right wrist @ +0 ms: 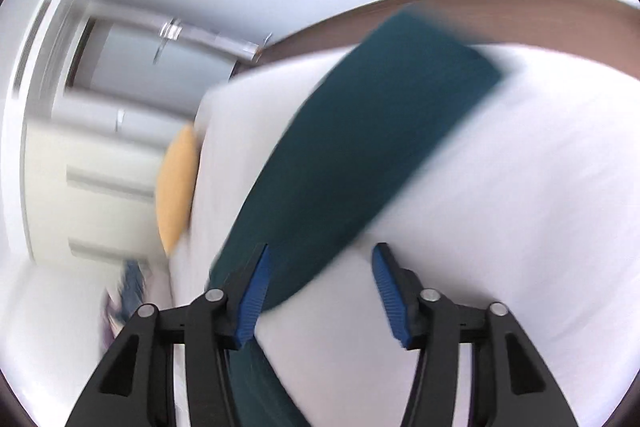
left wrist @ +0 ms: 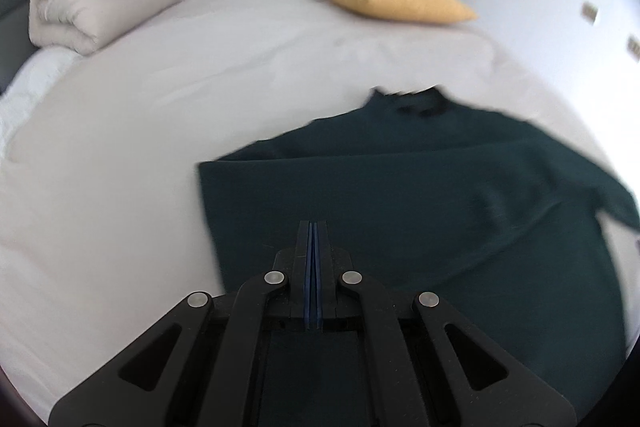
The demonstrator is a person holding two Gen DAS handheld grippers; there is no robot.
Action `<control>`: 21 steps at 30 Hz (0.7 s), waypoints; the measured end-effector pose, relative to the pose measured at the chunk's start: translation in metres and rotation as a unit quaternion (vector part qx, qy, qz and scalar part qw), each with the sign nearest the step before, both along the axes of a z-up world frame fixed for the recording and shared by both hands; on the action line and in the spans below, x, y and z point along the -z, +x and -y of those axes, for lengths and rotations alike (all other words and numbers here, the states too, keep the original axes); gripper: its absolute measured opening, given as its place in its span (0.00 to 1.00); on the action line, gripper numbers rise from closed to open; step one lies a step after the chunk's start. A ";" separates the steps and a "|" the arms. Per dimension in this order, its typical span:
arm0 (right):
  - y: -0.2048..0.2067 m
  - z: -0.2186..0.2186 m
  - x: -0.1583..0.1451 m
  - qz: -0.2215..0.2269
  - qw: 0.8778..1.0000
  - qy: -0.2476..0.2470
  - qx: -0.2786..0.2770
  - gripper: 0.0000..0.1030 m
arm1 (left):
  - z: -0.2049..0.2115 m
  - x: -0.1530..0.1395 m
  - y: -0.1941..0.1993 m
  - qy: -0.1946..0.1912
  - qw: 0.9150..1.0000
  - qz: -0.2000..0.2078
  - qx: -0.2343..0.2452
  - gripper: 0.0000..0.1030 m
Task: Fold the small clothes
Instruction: 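Lift the other sleeve with the right gripper and fold it across the body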
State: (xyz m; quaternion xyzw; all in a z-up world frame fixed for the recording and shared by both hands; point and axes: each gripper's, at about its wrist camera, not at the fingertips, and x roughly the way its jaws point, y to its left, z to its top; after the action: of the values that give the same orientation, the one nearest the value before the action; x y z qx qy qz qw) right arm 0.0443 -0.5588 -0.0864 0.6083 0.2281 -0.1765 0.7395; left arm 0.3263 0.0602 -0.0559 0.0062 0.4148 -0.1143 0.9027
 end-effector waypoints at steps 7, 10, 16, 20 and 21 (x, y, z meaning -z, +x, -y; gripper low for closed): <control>0.002 0.019 0.014 0.028 0.997 0.048 0.048 0.49 | 0.035 -0.013 -0.026 -0.068 0.996 -0.027 0.041 0.00; 0.007 0.026 0.018 0.055 0.994 0.069 0.069 0.49 | 0.049 -0.007 -0.033 -0.082 0.995 -0.043 0.044 0.01; 0.022 0.022 0.025 0.089 0.986 0.088 0.115 0.45 | 0.050 0.007 -0.035 -0.098 0.992 -0.067 0.045 0.01; 0.034 0.028 0.023 0.072 0.989 0.062 0.115 0.25 | 0.039 0.015 -0.030 -0.125 0.988 -0.075 0.039 0.01; 0.031 0.031 0.024 0.067 0.989 0.061 0.114 0.15 | 0.037 0.017 -0.030 -0.132 0.988 -0.076 0.037 0.01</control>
State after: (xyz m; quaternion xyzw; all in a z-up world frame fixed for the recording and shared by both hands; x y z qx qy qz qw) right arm 0.0757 -0.5902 -0.1105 0.6848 0.1172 -0.2043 0.6896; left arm 0.2959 0.0237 -0.0730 -0.1065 0.4630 -0.2012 0.8566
